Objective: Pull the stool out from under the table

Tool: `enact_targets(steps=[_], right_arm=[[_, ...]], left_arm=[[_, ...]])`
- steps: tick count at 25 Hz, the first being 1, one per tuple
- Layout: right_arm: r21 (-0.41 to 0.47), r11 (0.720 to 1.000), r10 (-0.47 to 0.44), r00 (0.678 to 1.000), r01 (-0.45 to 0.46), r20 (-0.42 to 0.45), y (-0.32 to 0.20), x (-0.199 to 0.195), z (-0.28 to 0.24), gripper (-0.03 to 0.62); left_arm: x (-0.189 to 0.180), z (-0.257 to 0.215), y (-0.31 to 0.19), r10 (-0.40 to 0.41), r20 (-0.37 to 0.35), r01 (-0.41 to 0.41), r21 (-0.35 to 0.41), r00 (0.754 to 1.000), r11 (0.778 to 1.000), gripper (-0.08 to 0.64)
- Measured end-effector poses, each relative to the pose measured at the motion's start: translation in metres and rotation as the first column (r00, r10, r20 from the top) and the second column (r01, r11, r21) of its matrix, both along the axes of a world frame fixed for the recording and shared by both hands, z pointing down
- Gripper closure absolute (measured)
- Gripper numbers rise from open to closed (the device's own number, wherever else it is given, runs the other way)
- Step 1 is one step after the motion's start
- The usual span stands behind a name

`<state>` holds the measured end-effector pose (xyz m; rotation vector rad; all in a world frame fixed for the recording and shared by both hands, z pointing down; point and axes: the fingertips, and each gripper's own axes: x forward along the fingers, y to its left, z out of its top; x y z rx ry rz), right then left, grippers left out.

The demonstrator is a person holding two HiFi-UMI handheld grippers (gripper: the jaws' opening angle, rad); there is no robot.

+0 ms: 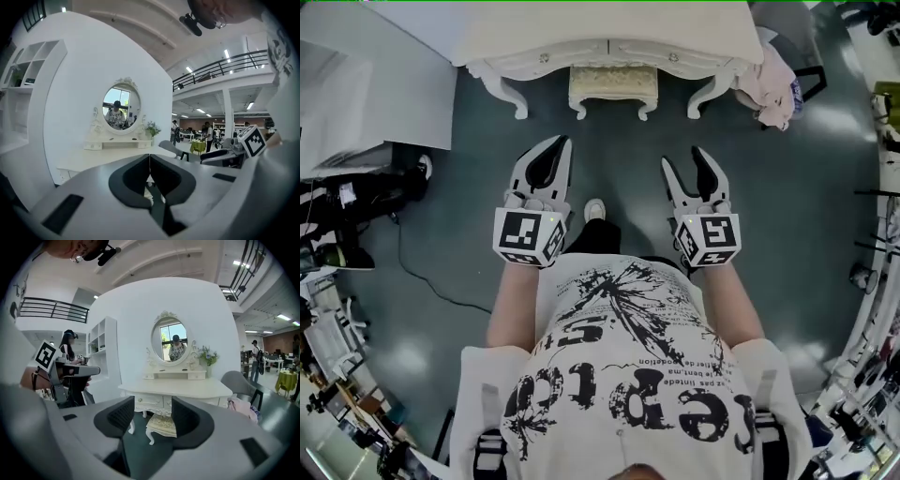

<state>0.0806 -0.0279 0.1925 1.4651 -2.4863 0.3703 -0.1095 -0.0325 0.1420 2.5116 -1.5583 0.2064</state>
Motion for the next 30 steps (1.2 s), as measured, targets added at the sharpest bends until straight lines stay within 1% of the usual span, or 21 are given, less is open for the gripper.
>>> enact_targets(steps=[3,6,12,15,18,20,25,28,30], right_arm=[[-0.044,0.999,0.029,0.999,-0.029,-0.018,-0.026,-0.015,0.015,0.351],[-0.082,0.995,0.049,0.998,-0.052,-0.041,-0.052,-0.021,0.040,0.351],[-0.190,0.979,0.055,0.996,-0.068,-0.070,-0.093,-0.009,0.119,0.351],[-0.216,0.974,0.047,0.996,-0.064,-0.082,-0.112,-0.007,0.163,0.352],[-0.204,0.977,0.044,0.993,-0.065,-0.109,-0.133,-0.005,0.218,0.352],[-0.197,0.978,0.040,0.990,-0.067,-0.138,-0.150,-0.004,0.263,0.353],[-0.235,0.969,0.032,0.981,-0.077,-0.192,-0.173,-0.001,0.373,0.351],[-0.256,0.964,0.013,0.977,-0.069,-0.213,-0.182,-0.001,0.433,0.351],[-0.267,0.961,0.006,0.973,-0.069,-0.230,-0.187,0.002,0.469,0.351]], left_arm=[[-0.018,0.010,-0.035,0.044,0.003,-0.044,-0.022,0.999,0.999,0.540],[-0.027,0.034,-0.064,0.065,-0.013,-0.066,-0.052,0.998,0.996,0.540],[-0.015,0.118,-0.096,0.059,-0.041,-0.064,-0.127,0.997,0.990,0.539],[-0.011,0.165,-0.108,0.039,-0.051,-0.046,-0.153,0.998,0.987,0.540],[-0.012,0.217,-0.119,0.014,-0.076,-0.027,-0.169,0.997,0.985,0.540],[-0.013,0.256,-0.130,0.003,-0.079,-0.017,-0.169,0.997,0.985,0.540],[-0.010,0.354,-0.144,-0.005,-0.027,0.000,-0.176,1.000,0.984,0.540],[-0.010,0.414,-0.148,-0.018,0.006,0.019,-0.210,1.000,0.978,0.540],[-0.009,0.448,-0.149,-0.017,0.013,0.019,-0.226,1.000,0.974,0.540]])
